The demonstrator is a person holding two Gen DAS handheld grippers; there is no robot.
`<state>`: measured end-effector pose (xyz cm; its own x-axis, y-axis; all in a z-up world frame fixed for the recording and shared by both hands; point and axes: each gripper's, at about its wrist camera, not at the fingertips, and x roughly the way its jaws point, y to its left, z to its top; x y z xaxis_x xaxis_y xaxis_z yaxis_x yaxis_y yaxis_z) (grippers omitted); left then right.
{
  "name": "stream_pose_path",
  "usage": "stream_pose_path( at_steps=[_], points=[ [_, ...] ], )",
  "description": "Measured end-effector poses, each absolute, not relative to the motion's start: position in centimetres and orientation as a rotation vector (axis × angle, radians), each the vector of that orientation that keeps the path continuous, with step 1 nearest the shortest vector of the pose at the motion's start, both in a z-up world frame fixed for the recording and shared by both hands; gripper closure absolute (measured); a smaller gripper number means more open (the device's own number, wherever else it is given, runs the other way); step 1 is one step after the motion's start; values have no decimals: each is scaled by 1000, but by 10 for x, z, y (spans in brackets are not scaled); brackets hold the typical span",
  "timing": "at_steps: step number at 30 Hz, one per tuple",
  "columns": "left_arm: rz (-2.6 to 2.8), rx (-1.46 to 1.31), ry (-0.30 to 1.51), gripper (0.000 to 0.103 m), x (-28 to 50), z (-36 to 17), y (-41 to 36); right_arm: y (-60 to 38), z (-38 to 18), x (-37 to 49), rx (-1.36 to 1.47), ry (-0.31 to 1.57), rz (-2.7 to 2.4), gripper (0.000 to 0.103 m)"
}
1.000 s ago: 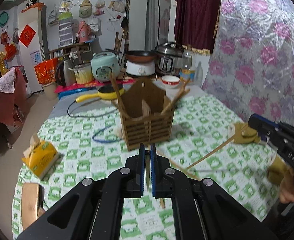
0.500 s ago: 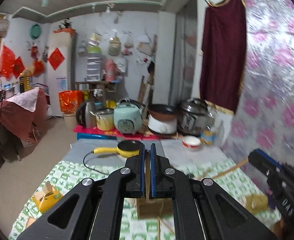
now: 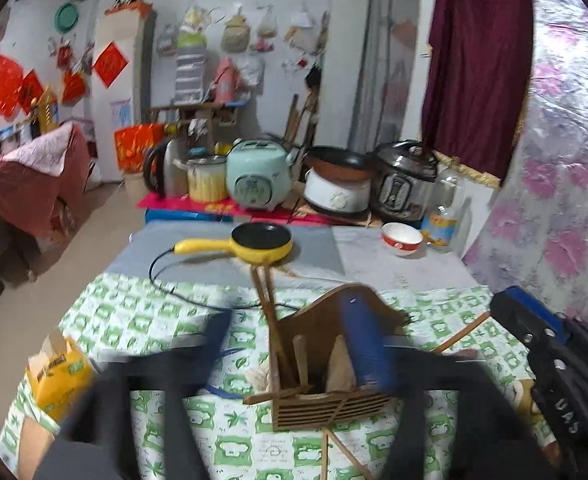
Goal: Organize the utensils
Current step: 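Open both tools to drop the chopsticks into the holder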
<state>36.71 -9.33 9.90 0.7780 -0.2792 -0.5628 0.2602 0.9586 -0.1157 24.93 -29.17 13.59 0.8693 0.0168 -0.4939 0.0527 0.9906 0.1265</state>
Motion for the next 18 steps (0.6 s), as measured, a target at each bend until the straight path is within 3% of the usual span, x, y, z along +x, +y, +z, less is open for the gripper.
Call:
stream_pose_path(
  at_steps=[3, 7, 12, 18],
  points=[
    [-298, -43, 604, 25, 365, 102, -87, -295, 141, 244, 150, 496, -16, 78],
    [-272, -81, 562, 6, 356, 112, -75, -301, 149, 233, 161, 454, -26, 68],
    [-253, -88, 538, 6, 346, 123, -67, -300, 158, 220, 160, 412, -33, 50],
    [-216, -62, 533, 6, 335, 127, -66, -289, 166, 206, 128, 372, -34, 39]
  ],
)
